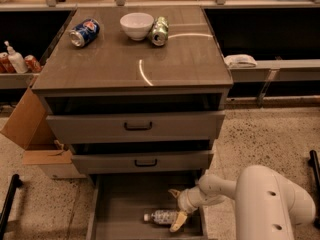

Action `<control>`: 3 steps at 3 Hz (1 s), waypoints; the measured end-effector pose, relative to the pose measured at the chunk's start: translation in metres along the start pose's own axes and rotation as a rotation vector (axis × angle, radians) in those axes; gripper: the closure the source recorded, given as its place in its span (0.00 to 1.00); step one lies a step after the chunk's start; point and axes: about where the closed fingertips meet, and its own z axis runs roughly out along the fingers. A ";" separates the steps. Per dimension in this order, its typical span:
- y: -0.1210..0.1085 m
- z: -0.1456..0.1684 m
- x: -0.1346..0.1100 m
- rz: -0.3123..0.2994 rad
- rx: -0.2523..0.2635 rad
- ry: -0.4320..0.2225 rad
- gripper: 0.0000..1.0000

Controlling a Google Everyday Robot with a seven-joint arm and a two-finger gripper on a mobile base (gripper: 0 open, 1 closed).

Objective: Pick blue plastic bottle from bottom drawer and place on counter

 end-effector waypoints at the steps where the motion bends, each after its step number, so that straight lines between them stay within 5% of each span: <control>1: -0.010 0.011 0.011 -0.017 -0.007 0.056 0.00; 3: -0.019 0.041 0.025 -0.024 -0.023 0.165 0.00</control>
Offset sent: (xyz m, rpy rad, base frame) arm 0.0230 0.0037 -0.0498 -0.1682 -0.0060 0.0557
